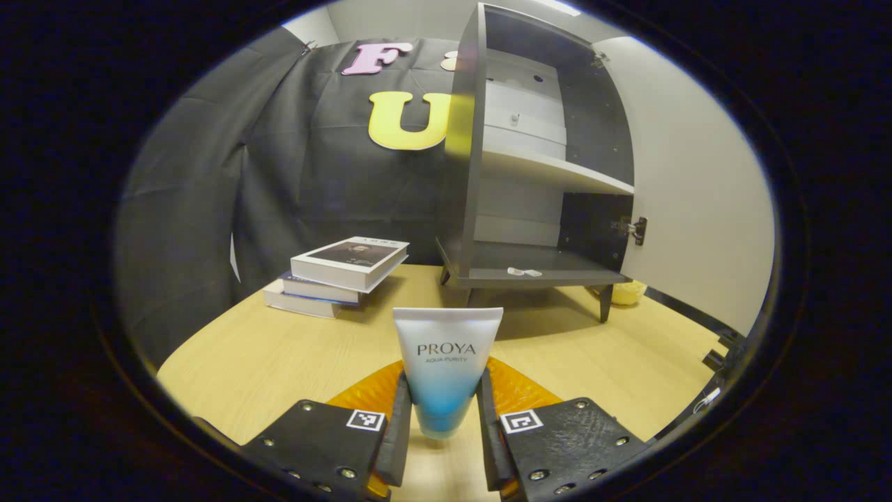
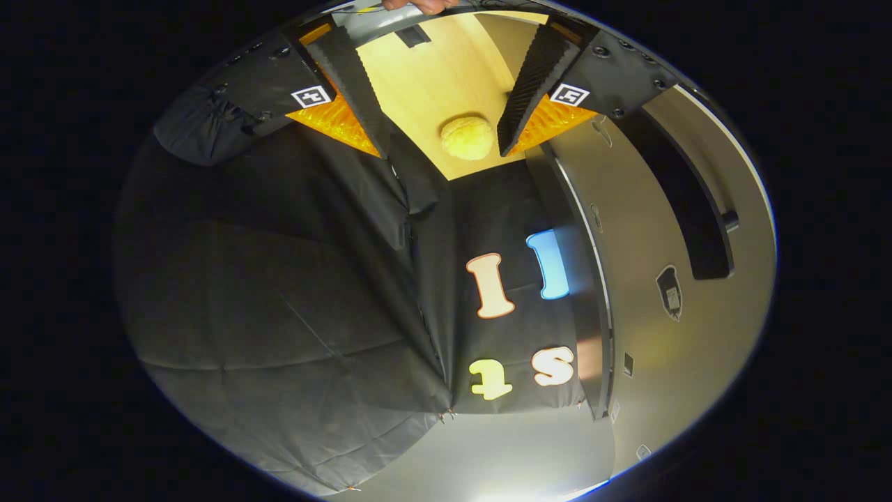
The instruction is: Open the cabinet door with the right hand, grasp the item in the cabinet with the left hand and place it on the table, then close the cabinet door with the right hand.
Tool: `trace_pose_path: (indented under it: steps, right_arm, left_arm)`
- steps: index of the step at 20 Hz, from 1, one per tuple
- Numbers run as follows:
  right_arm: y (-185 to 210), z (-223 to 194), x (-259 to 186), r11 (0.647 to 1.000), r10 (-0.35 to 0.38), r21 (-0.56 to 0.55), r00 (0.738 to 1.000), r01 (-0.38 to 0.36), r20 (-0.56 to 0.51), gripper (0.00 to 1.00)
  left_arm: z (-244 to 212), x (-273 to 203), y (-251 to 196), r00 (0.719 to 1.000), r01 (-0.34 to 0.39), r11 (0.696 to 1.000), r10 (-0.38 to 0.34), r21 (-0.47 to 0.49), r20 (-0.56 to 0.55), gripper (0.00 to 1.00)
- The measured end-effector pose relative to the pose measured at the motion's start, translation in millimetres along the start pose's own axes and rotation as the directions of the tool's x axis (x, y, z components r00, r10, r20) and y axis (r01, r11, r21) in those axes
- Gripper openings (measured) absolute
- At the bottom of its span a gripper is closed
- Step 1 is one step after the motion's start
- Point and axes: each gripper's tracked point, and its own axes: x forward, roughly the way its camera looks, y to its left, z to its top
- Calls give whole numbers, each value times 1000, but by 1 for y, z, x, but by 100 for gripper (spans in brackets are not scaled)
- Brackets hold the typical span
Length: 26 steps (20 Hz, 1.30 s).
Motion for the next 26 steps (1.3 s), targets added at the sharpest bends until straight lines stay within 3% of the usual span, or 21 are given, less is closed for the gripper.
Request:
trace_pose_path:
  steps: [9,11,12,14,17,18,19,21,22,26]
  right_arm:
    - [-16,-13,-5,999,-35,33,998,37,-47,98]
    - [-22,-17,-9,999,-49,22,998,50,-44,98]
    - [-23,-17,-10,998,-47,26,998,49,-44,98]
    - [-23,-18,-15,998,-43,40,998,45,-42,98]
    - [-30,-18,-21,998,-47,42,998,48,-33,98]
    - [-31,-18,-20,998,-45,40,999,46,-30,98]
    - [-33,-18,-19,998,-40,43,999,41,-29,98]
    - [-35,-19,-17,998,-18,60,1000,18,-15,98]
    - [-37,-18,-14,998,-6,62,1000,6,6,98]
    - [-58,-30,2,998,4,57,1000,-4,4,98]
  left_arm:
    - [-39,-18,-10,1000,22,1000,-21,9,-23,45]
    - [-47,-21,-9,999,21,1000,-20,10,-38,52]
    - [-50,-23,-7,999,18,1000,-17,18,-47,46]
    - [-52,-28,-9,999,27,999,-26,23,-47,54]
    - [-49,-33,-11,997,47,999,-46,27,-54,48]
    - [-45,-33,-12,997,55,998,-54,19,-50,58]
    - [-38,-35,-11,998,50,999,-50,16,-45,56]
    - [-17,-40,-4,1000,21,998,-20,60,-14,90]
    - [-7,-42,-4,1000,20,996,-20,87,0,95]
    - [54,-75,-10,998,-30,986,20,163,63,92]
